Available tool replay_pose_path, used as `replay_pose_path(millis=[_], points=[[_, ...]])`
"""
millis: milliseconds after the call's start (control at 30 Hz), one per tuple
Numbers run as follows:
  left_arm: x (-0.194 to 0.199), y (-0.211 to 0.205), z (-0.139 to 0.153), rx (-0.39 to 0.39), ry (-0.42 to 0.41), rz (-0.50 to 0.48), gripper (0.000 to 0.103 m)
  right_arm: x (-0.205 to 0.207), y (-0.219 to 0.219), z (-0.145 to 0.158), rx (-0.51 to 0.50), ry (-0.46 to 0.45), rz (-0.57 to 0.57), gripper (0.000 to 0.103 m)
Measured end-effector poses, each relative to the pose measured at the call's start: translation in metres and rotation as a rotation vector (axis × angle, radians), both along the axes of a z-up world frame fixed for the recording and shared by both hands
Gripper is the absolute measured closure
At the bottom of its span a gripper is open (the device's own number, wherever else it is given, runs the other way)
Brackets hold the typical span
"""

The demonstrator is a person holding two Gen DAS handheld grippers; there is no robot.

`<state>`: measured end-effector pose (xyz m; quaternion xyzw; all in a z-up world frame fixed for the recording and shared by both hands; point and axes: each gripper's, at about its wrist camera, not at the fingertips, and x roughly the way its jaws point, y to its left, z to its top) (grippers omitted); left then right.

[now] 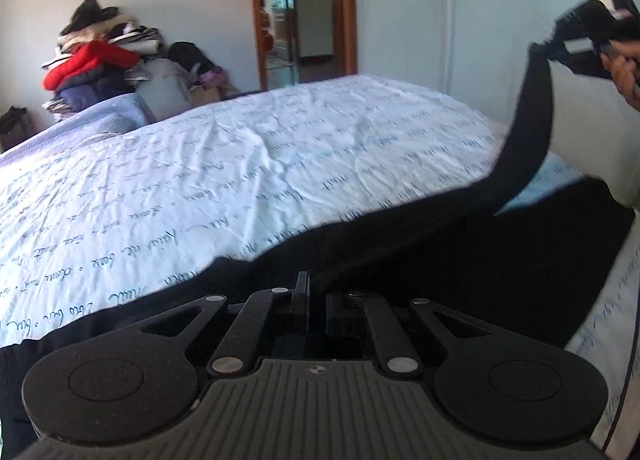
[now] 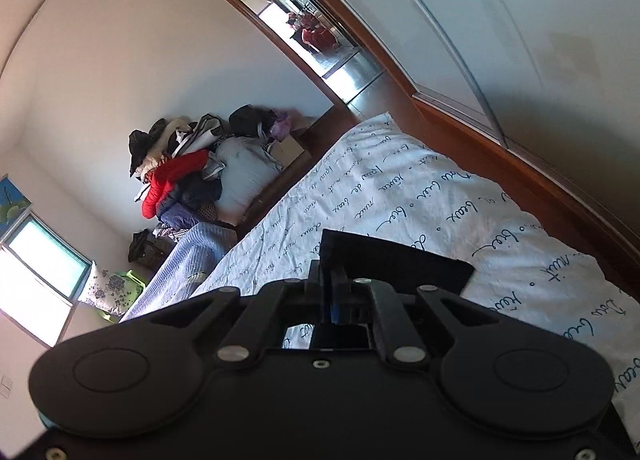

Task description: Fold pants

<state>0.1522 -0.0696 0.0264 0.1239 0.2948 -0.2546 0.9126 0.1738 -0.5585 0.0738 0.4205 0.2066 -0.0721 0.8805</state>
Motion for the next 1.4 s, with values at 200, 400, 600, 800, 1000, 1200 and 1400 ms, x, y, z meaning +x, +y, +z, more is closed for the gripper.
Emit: replay_pose_path(millis=[200, 400, 600, 800, 1000, 1200, 1400], points=[[-0.018, 0.018, 0.042, -0.074, -0.116, 0.037, 0.093, -0.072, 0.011, 0.042, -0.111, -0.376, 0.017, 0.099], [-0.053, -0.006, -0.026, 0.097, 0.027, -0.132, 0.092, -0.15, 0.011, -0.059, -0.137, -0.022, -0.105, 0.098], [-0.065, -0.014, -0.056, 0.162, 0.027, -0.163, 0.093, -0.19, -0.005, -0.13, 0.08, 0.054, -0.185, 0.098], [-0.071, -0.002, -0.032, 0.11, -0.014, -0.174, 0.092, -0.22, 0.013, -0.098, -0.04, -0.022, -0.22, 0.098], [-0.074, -0.01, -0.057, 0.206, 0.048, -0.203, 0.09, -0.231, 0.006, -0.141, 0.025, 0.114, -0.263, 0.098], [-0.079, -0.006, -0.052, 0.198, 0.045, -0.221, 0.09, -0.241, 0.005, -0.146, 0.043, 0.095, -0.284, 0.098], [-0.088, -0.014, -0.056, 0.251, 0.039, -0.246, 0.079, -0.246, 0.016, -0.143, -0.072, 0.21, -0.347, 0.081]])
